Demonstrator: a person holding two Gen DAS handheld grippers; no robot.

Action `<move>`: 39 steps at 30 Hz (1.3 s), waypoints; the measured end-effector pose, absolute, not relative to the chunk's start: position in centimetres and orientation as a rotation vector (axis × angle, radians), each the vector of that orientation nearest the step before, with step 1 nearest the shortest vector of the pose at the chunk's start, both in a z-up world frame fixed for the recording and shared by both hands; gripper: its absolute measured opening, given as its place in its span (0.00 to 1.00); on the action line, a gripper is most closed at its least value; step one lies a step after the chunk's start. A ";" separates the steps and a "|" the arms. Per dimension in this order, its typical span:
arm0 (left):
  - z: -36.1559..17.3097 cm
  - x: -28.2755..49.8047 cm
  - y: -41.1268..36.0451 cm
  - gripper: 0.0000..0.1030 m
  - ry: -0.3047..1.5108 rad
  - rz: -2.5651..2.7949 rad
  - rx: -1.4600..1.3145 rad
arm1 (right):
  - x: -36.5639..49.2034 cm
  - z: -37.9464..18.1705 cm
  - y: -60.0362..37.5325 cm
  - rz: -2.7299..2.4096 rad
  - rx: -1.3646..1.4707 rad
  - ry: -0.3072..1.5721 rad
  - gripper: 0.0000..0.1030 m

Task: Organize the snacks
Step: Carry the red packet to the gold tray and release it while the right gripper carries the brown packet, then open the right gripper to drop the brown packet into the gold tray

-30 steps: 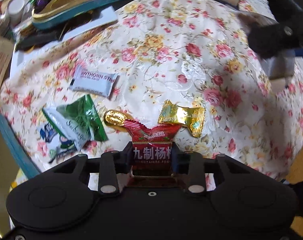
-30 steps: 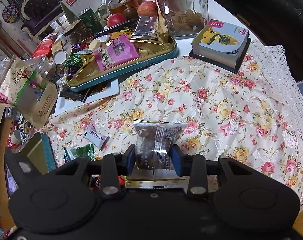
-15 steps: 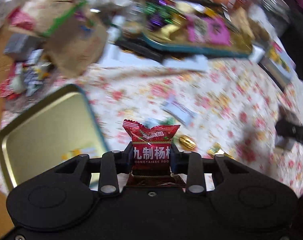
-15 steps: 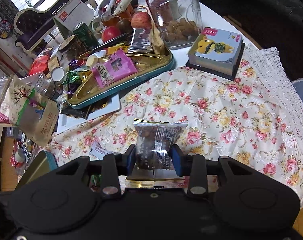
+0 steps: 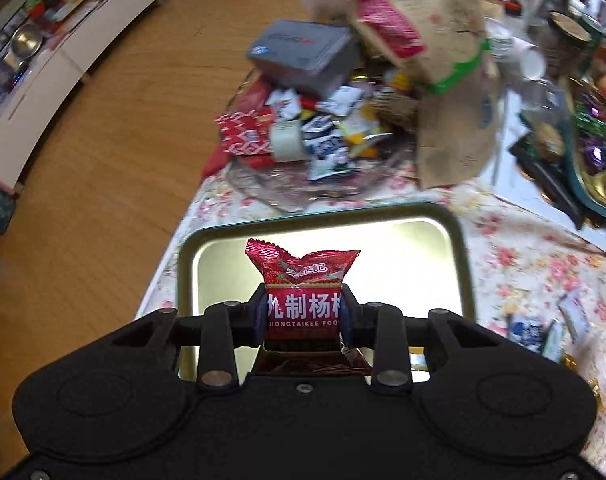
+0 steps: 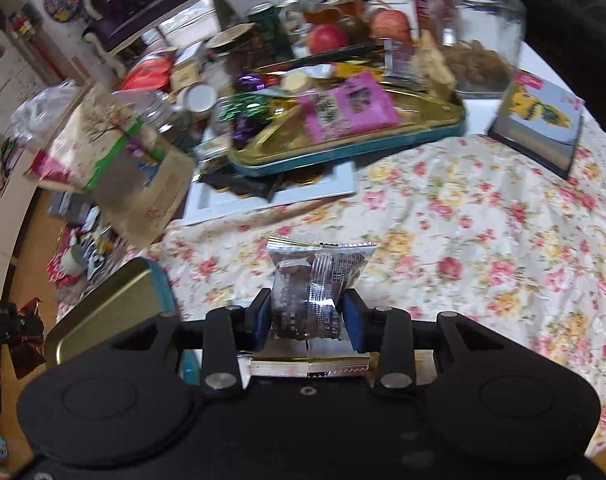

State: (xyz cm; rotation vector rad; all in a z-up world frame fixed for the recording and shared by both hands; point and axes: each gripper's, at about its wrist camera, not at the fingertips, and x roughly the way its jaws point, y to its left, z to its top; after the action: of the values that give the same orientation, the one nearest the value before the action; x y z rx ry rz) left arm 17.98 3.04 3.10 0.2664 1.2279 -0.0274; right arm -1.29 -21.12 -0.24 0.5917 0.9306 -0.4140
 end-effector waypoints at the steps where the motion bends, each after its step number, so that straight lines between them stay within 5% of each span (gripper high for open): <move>1: 3.2 18.5 3.9 0.41 1.236 -0.021 0.250 | -0.8 -0.2 -20.3 -0.393 0.578 0.930 0.38; 24: 3.1 21.0 11.2 0.45 1.273 0.112 0.062 | 7.3 0.0 -6.8 -0.060 0.410 0.932 0.39; 39: 3.1 20.2 9.2 0.45 1.276 0.032 0.125 | 8.1 1.1 -4.8 -0.019 0.326 0.814 0.43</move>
State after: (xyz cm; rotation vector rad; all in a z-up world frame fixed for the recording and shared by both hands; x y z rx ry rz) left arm 20.25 9.17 3.08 0.1254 1.2758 0.0323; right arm 8.06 -4.82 1.07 0.3261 0.8138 -0.0191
